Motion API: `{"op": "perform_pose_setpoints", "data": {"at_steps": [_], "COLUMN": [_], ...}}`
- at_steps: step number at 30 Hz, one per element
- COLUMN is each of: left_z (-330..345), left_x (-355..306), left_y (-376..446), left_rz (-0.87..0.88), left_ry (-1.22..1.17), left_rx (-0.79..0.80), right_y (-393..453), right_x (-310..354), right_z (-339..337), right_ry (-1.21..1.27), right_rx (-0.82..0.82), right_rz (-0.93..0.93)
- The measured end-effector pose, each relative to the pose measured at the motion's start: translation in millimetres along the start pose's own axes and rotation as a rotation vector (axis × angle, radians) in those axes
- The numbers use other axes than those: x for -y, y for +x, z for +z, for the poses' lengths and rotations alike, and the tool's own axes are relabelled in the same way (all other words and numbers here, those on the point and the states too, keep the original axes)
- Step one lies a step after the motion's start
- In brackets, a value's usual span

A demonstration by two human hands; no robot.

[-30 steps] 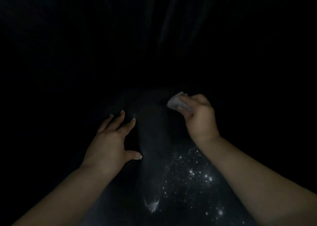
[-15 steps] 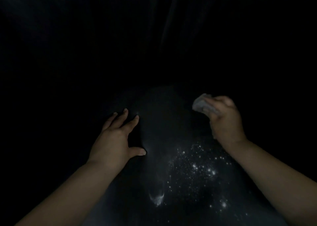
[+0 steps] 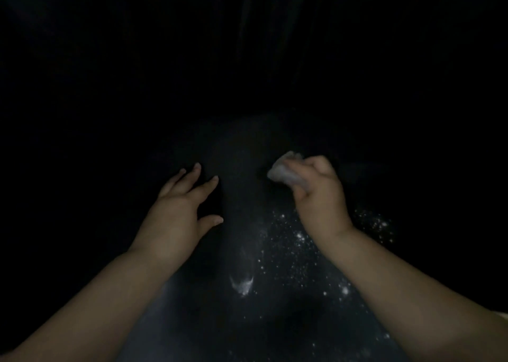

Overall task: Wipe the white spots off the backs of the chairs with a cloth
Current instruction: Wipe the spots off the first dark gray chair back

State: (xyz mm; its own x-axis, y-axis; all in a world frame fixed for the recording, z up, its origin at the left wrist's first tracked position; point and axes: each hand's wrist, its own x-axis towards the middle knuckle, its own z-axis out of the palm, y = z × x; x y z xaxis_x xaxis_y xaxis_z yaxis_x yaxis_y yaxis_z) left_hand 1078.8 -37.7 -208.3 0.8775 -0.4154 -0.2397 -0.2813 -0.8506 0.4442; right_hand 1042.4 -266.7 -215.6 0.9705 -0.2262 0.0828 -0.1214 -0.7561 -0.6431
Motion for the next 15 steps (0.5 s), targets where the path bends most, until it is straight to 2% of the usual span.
{"op": "perform_pose_setpoints", "data": {"at_steps": [4,7,9,11,13,14,15], "left_z": [8.6,7.5,6.0,5.1,4.4,4.2,4.3], "left_x": [-7.1,-4.5,0.0,3.3,4.5,4.9,5.7], "left_y": [-21.0,-32.0,-37.8,-42.3,-45.4,-46.8,-48.1], "left_rz": [0.029,0.032,0.028,0.014,0.007,0.002,-0.001], "left_ry": [0.002,0.013,0.032,0.046,0.055,0.061,0.067], "left_rx": [-0.048,-0.056,-0.066,-0.067,-0.059,-0.05,-0.045], "right_y": [-36.3,-11.2,6.7,1.0,-28.1,-44.8,-52.1], "right_x": [3.8,-13.5,-8.7,5.8,12.3,17.2,17.0], "right_z": [10.8,3.3,6.4,16.9,29.7,30.8,29.1], "right_ry": [-0.103,-0.126,-0.02,0.185,0.2,0.158,0.037], "right_rx": [0.128,0.036,-0.09,-0.084,0.004,0.102,0.125], "right_rz": [-0.216,-0.139,0.015,0.104,-0.047,-0.14,-0.204]}}
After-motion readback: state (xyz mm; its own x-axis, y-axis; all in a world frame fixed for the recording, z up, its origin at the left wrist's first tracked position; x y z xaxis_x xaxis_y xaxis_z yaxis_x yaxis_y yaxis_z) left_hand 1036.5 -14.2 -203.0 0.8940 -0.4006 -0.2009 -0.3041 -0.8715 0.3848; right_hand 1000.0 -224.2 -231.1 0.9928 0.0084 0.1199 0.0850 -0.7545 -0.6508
